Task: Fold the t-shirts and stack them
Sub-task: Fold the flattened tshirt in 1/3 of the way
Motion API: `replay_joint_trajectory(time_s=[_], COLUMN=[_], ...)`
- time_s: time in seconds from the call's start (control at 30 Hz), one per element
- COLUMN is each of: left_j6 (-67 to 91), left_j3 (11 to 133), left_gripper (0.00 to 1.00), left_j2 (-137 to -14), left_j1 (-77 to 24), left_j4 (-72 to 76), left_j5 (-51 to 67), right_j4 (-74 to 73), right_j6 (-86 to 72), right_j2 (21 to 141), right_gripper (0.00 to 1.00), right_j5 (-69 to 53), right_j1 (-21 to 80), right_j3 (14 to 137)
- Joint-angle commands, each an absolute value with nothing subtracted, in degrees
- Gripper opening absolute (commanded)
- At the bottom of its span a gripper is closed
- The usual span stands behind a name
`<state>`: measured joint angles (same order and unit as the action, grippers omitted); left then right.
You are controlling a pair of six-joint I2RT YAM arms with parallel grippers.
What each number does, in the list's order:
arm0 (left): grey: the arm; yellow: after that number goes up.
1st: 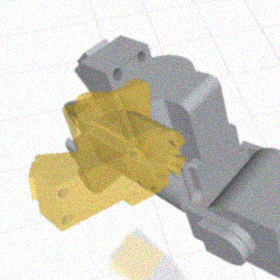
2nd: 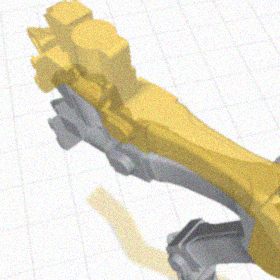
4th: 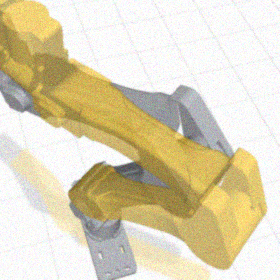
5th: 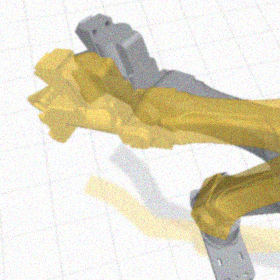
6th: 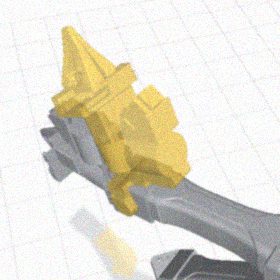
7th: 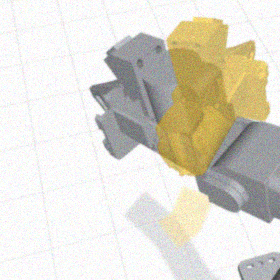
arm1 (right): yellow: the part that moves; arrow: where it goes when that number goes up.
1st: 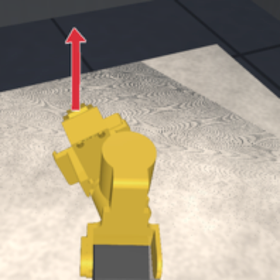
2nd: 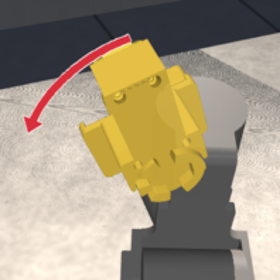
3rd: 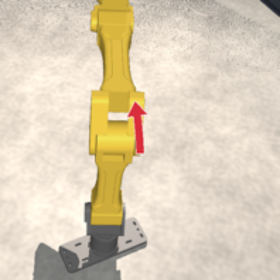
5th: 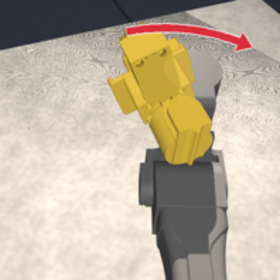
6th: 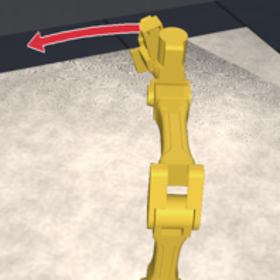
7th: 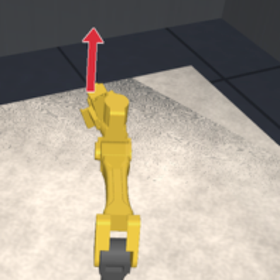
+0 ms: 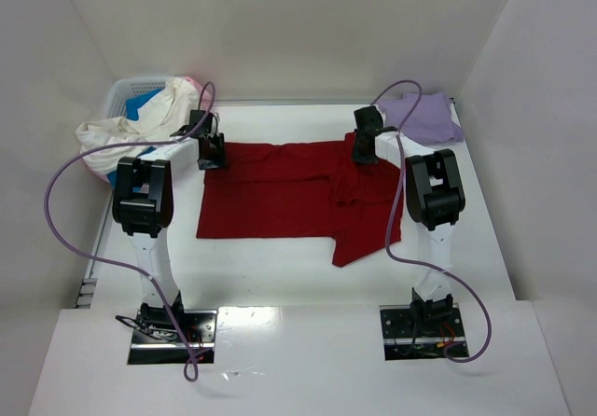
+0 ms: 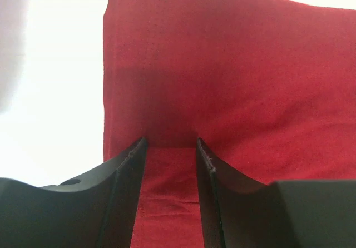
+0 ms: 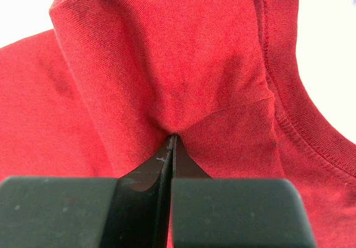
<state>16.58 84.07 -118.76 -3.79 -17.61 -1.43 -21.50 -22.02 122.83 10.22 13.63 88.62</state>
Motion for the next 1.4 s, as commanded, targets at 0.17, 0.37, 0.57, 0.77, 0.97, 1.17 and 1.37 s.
replay_joint_trajectory(time_s=[0.17, 0.37, 0.57, 0.77, 0.97, 1.17, 1.37], left_j6=[15.5, 15.5, 15.5, 15.5, 14.3, 12.4, 14.3], left_j3=[83.1, 82.5, 82.0, 82.5, 83.1, 84.6, 79.7], left_gripper=[0.42, 0.4, 0.4, 0.4, 0.53, 0.76, 0.97], left_j2=[-118.6, -118.0, -118.0, -118.0, -113.7, -105.9, -96.0], left_j1=[-2.2, -0.2, 1.5, 1.5, 0.7, -3.3, -4.4], left_j4=[-21.6, -22.1, -22.7, -22.1, -21.4, -20.8, -20.8], left_j5=[-7.5, -9.9, -10.5, -7.8, -4.6, -4.0, -4.0], right_j4=[-24.5, -24.5, -24.5, -23.7, -23.2, -22.8, -23.3], right_j6=[-22.1, -22.1, -23.1, -23.1, -23.1, -22.6, -24.8], right_j2=[123.7, 123.1, 122.0, 119.5, 115.9, 107.6, 96.6], right_gripper=[0.02, 0.03, 0.03, 0.03, 0.12, 0.54, 0.88], right_j5=[11.8, 12.3, 12.9, 12.9, 10.8, 8.8, 7.6], right_j1=[14.3, 14.3, 13.8, 12.6, 12.0, 12.0, 12.0], right_j3=[86.6, 86.1, 84.9, 82.5, 83.6, 86.8, 79.7])
